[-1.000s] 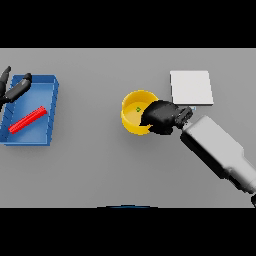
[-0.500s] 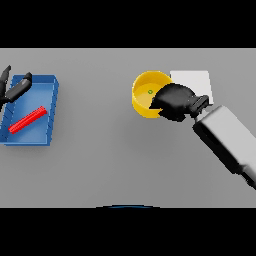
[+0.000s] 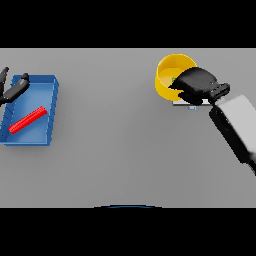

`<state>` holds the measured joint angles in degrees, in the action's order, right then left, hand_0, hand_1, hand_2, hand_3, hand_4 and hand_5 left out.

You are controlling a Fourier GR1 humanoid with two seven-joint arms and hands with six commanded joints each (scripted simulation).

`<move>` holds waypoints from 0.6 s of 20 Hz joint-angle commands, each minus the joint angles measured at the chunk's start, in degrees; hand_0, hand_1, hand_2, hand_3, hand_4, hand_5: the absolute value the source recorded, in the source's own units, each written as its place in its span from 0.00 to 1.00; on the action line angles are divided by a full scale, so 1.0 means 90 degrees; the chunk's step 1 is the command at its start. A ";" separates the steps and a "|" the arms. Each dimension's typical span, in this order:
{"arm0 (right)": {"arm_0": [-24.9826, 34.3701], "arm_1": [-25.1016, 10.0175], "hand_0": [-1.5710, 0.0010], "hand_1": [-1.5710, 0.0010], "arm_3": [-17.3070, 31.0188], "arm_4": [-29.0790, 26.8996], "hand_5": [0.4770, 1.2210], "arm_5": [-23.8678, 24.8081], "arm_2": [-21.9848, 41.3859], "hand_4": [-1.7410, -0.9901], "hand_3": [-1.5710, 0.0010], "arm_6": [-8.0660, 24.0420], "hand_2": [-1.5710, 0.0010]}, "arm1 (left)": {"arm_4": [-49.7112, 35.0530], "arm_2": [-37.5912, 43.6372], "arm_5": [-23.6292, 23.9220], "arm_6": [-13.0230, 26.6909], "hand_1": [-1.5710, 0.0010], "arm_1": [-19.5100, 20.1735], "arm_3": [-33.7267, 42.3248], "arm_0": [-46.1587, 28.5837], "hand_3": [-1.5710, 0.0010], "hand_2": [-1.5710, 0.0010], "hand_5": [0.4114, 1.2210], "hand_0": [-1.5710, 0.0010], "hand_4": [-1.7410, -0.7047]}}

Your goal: Pick up the red beaker and tilt it to pour out 1 green nut into yellow bowl. Pick up the yellow bowl and place it on the metallic measuring scale.

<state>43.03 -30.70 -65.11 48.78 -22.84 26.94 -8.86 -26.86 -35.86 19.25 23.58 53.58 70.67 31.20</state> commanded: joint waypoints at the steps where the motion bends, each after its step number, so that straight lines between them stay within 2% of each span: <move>1: 0.0085 -0.0009 0.00 0.00 0.0201 0.0041 1.00 0.0105 -0.0055 0.00 0.27 -0.0055 0.02 | -0.0020 0.0002 0.0004 -0.0015 1.00 -0.0021 0.0011 -0.0019 1.00 1.00 0.39 1.00 0.97; 7: 0.0264 0.0110 0.00 0.00 0.1439 0.0207 1.00 0.0655 -0.0303 0.00 0.26 -0.0115 0.05 | 0.0043 -0.0039 -0.0044 0.0105 1.00 0.0021 -0.0012 0.0061 1.00 1.00 0.39 1.00 0.99; 8: 0.0299 0.0125 0.00 0.00 0.1638 0.0222 1.00 0.0744 -0.0331 0.00 0.24 -0.0259 0.05 | 0.0055 -0.0055 -0.0022 0.0063 1.00 0.0001 -0.0014 0.0011 1.00 1.00 0.38 1.00 0.99; 12: 0.0431 0.0237 0.00 0.00 0.2470 0.0224 1.00 0.0945 -0.0520 0.00 0.16 -0.0404 0.08 | 0.0058 -0.0052 0.0043 0.0117 1.00 0.0034 0.0083 -0.0005 1.00 1.00 0.37 1.00 0.98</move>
<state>46.89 -28.56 -42.87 50.87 -14.32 22.26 -12.31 -26.35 -36.33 19.62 24.59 53.87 71.43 31.16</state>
